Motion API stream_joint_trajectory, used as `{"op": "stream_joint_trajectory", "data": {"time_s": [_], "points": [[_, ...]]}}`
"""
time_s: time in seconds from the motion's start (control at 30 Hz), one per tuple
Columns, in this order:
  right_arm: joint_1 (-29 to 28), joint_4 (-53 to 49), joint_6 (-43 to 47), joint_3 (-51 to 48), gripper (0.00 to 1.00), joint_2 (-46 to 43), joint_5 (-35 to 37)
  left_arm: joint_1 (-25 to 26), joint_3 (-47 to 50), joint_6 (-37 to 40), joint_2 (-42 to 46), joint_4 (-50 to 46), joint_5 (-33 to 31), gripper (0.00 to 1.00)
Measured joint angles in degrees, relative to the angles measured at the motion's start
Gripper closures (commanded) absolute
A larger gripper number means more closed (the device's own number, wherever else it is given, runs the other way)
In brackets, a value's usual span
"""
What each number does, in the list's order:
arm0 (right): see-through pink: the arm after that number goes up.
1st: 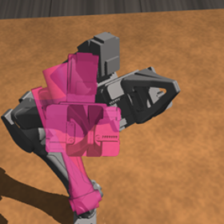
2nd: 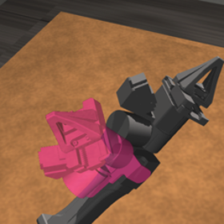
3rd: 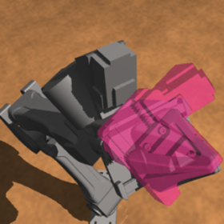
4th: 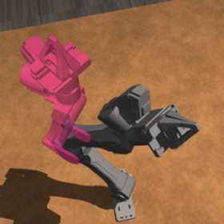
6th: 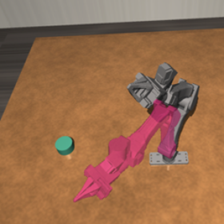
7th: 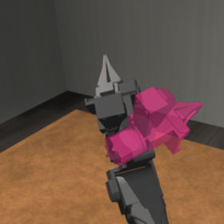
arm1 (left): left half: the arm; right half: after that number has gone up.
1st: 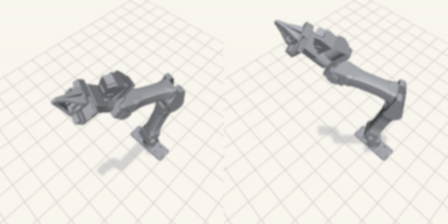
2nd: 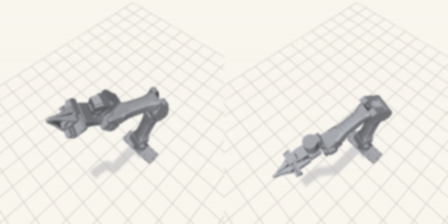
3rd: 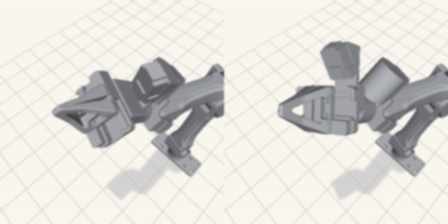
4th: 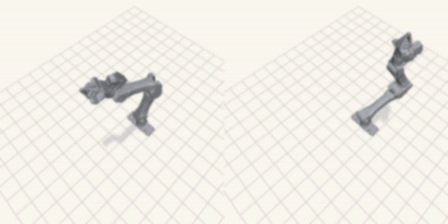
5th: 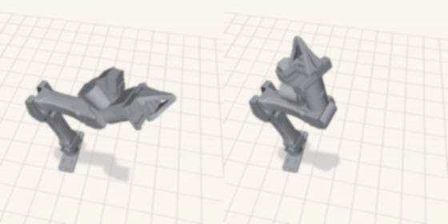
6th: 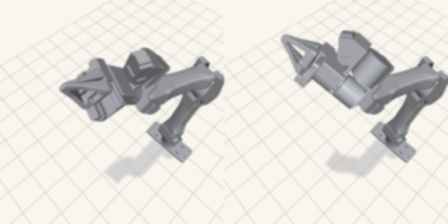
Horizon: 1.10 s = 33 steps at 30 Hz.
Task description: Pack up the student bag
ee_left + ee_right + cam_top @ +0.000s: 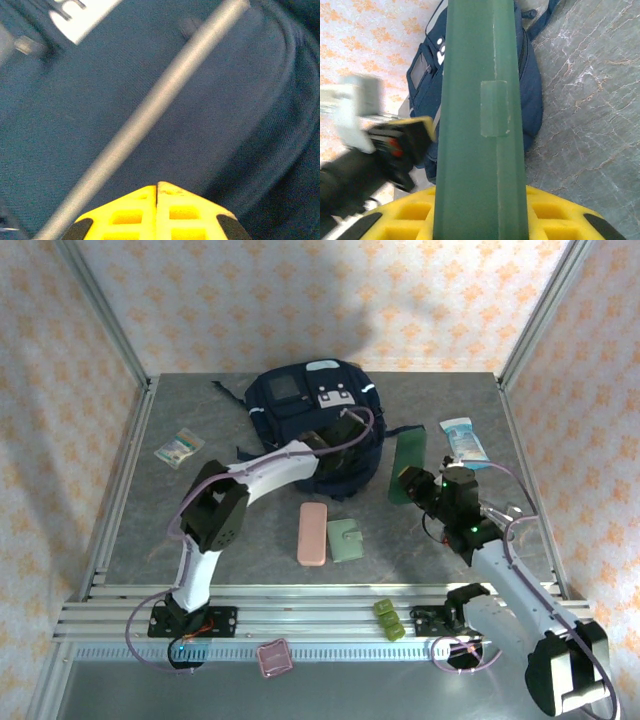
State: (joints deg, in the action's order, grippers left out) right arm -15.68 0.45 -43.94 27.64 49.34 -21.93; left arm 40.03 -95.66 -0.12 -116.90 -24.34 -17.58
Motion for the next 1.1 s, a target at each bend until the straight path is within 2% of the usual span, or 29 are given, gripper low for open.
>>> {"op": "stream_joint_trajectory", "data": {"time_s": [0.2, 0.23, 0.3, 0.33, 0.4, 0.63, 1.1], "points": [[0.0, 3.58, -0.44, 0.0, 0.73, 2.99, -4.17, -2.99, -4.39, 0.0, 8.37, 1.27, -1.57, 1.0], [0.0, 4.11, -0.46, 0.0, 0.73, 3.65, -4.96, -3.02, -4.72, 0.02, 9.44, 1.42, -1.55, 0.88], [0.0, 4.72, -0.5, -0.02, 0.73, 4.55, -5.79, -2.91, -5.46, 0.11, 10.05, 1.38, -1.44, 0.54], [0.0, 4.83, -0.61, -0.02, 0.73, 4.61, -6.16, -2.89, -5.81, 0.02, 9.81, 1.38, -0.98, 0.42], [0.0, 5.25, -0.63, -0.04, 0.73, 4.57, -6.47, -2.56, -5.9, 0.0, 8.55, 1.14, -0.04, 0.3], [0.0, 5.49, -0.59, -0.13, 0.73, 3.5, -6.51, -2.54, -2.51, -0.2, 0.57, -0.66, 5.84, 0.21], [0.0, 5.03, -0.59, -1.07, 0.73, 2.08, -6.14, -2.58, -1.25, 0.68, -3.21, -2.05, 13.46, 0.18]]}}
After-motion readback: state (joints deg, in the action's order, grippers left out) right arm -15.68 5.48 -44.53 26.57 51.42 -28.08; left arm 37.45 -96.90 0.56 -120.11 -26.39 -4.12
